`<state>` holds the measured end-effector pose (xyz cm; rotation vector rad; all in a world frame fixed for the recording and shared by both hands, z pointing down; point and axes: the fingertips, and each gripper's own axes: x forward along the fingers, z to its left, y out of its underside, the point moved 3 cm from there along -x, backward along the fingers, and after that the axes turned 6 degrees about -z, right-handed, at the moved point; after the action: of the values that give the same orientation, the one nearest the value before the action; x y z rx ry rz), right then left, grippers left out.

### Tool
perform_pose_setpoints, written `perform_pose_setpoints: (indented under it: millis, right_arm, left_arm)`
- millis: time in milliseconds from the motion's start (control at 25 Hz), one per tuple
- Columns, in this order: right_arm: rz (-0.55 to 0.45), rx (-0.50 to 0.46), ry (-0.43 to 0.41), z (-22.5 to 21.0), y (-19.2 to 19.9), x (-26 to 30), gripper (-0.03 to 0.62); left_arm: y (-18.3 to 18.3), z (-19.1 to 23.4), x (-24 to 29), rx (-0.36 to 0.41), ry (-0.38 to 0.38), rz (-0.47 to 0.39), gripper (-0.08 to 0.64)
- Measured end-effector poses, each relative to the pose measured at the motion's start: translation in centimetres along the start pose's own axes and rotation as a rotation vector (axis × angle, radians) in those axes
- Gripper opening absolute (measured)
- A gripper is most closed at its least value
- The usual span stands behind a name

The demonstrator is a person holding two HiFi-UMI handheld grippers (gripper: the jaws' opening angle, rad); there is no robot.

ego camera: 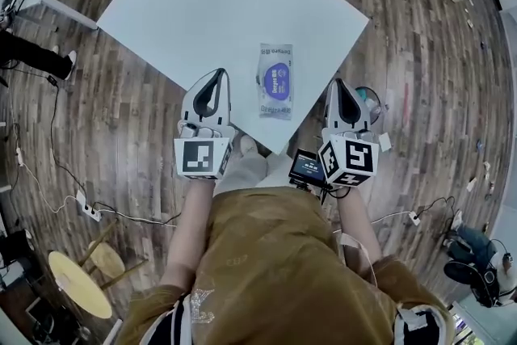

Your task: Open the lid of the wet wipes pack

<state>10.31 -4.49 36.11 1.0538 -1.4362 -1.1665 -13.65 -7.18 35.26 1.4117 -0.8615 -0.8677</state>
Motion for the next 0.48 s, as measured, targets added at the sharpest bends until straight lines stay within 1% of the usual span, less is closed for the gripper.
perform_pose_setpoints:
  millis: [240, 480]
  right_arm:
    - [0.066, 0.03, -0.005, -0.6, 1.1, 1.7, 0.009]
    - [0.073, 0.022, -0.026, -1.5, 1.5, 2.6, 0.009]
  left_arm:
    - [1.1, 0.9, 1.1, 0.004, -0.034, 0.022, 0.002]
    - [1.9, -0.4, 2.0, 0.019, -0.026, 0.052, 0.002]
